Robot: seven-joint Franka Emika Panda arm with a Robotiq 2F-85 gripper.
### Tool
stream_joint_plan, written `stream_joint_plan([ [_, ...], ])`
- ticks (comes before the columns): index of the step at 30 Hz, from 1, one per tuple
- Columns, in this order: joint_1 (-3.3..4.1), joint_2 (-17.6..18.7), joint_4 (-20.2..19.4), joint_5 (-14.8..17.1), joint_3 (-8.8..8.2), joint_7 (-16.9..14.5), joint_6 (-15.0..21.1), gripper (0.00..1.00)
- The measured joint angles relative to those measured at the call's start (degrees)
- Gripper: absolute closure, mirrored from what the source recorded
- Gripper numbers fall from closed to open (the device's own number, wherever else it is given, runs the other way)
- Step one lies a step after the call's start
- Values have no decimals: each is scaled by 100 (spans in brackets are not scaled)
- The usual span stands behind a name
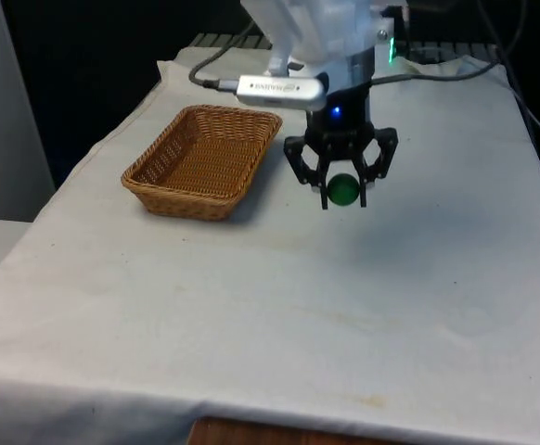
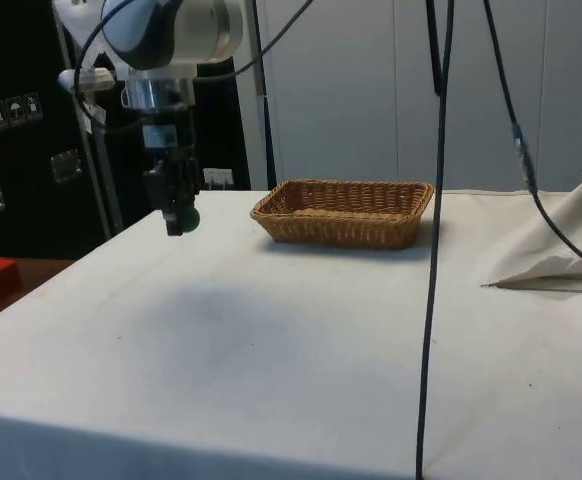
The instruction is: Pick up the ball and place it into the basket.
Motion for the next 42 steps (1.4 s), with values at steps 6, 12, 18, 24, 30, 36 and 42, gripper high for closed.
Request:
stream_joint_plan([
  [6, 23, -390, -367, -195, -63, -23, 11, 100],
  [12, 23, -636, -613, -252, -172, -132, 23, 100],
  [18, 23, -808, -796, -252, -281, -281, 34, 100],
  [24, 23, -1026, -1049, -252, -430, -487, 109, 100],
  [30, 23, -1192, -1220, -252, -539, -636, 132, 100],
  [36, 23, -1375, -1427, -269, -653, -785, 183, 100],
  [42, 23, -1576, -1679, -435, -768, -854, 286, 100],
])
